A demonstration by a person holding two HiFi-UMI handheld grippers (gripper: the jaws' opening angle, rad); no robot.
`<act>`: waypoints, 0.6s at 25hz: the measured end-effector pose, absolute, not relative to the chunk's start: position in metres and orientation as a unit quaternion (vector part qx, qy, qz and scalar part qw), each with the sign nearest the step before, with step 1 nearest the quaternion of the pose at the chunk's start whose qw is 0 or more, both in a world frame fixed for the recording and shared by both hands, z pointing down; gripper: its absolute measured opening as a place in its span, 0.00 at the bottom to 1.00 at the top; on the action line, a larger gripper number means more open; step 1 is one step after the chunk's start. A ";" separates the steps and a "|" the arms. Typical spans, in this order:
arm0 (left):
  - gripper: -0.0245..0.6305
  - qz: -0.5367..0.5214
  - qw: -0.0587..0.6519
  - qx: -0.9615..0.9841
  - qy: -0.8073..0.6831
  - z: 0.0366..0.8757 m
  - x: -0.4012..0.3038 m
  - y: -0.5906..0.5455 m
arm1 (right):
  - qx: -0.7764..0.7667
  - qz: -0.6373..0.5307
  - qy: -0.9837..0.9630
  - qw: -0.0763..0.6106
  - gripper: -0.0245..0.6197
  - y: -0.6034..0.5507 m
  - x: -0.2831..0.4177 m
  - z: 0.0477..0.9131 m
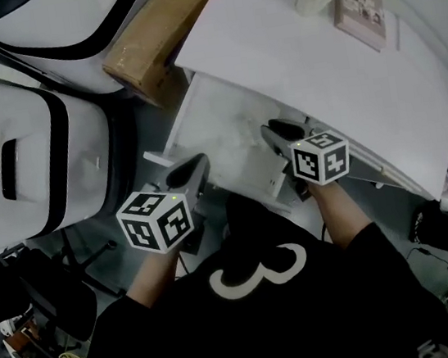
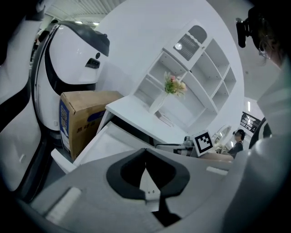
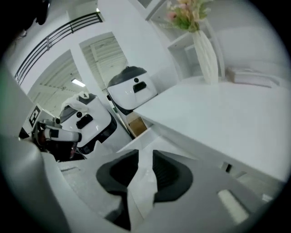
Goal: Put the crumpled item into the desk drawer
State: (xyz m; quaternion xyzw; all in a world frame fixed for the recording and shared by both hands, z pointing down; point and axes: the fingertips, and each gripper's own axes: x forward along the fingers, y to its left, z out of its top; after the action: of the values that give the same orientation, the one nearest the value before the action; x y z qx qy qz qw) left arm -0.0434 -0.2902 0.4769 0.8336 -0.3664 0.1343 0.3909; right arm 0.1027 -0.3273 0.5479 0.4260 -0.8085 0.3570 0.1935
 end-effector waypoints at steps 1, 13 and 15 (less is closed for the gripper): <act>0.05 0.133 0.387 0.837 -0.363 0.471 -0.041 -0.286 | 0.430 0.345 -0.814 0.181 0.20 -0.323 0.105 0.532; 0.05 0.095 0.320 0.887 -0.319 0.376 -0.021 -0.227 | 0.422 0.266 -0.864 0.074 0.05 -0.239 0.095 0.388; 0.05 0.089 0.310 0.893 -0.313 0.362 -0.019 -0.217 | 0.414 0.256 -0.871 0.061 0.04 -0.224 0.091 0.373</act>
State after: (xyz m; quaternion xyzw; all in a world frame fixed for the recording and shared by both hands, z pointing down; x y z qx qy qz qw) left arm -0.0195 -0.2170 0.3623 0.8932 -0.3134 0.0895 0.3098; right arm 0.0909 -0.2238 0.3727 0.4145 -0.8711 0.2563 0.0606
